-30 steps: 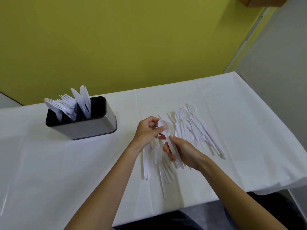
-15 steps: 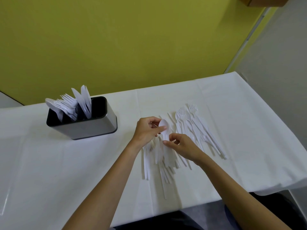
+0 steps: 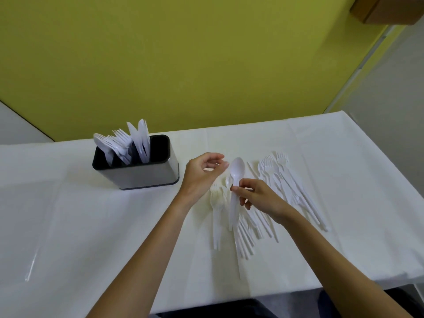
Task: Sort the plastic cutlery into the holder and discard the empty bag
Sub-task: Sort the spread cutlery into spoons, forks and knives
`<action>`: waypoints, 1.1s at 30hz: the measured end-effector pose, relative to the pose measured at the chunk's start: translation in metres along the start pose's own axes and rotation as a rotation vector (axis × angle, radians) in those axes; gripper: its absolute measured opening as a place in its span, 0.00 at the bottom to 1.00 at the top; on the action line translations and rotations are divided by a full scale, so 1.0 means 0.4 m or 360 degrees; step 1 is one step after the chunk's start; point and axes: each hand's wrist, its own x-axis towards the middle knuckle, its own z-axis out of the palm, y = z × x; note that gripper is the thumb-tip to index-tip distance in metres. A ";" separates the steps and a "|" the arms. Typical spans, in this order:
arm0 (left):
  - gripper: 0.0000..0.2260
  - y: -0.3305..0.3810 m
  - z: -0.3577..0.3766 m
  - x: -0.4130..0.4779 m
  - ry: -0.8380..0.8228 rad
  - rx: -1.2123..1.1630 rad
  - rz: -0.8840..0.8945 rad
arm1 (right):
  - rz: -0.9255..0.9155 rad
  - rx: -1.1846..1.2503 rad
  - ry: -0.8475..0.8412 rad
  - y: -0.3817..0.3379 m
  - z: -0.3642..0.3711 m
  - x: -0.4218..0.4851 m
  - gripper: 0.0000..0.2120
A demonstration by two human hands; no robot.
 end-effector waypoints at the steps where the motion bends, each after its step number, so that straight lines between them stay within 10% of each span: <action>1: 0.06 0.008 -0.017 0.000 0.0076 -0.0040 0.0040 | -0.0016 0.0026 0.0025 -0.012 0.004 0.009 0.18; 16: 0.14 0.038 -0.466 -0.044 0.1211 -0.0413 0.0404 | -0.0540 0.0332 0.0116 -0.342 0.266 0.128 0.07; 33: 0.31 -0.152 -0.600 -0.010 0.0440 -0.0912 -0.0401 | -0.0768 -0.0231 0.0639 -0.424 0.599 0.275 0.07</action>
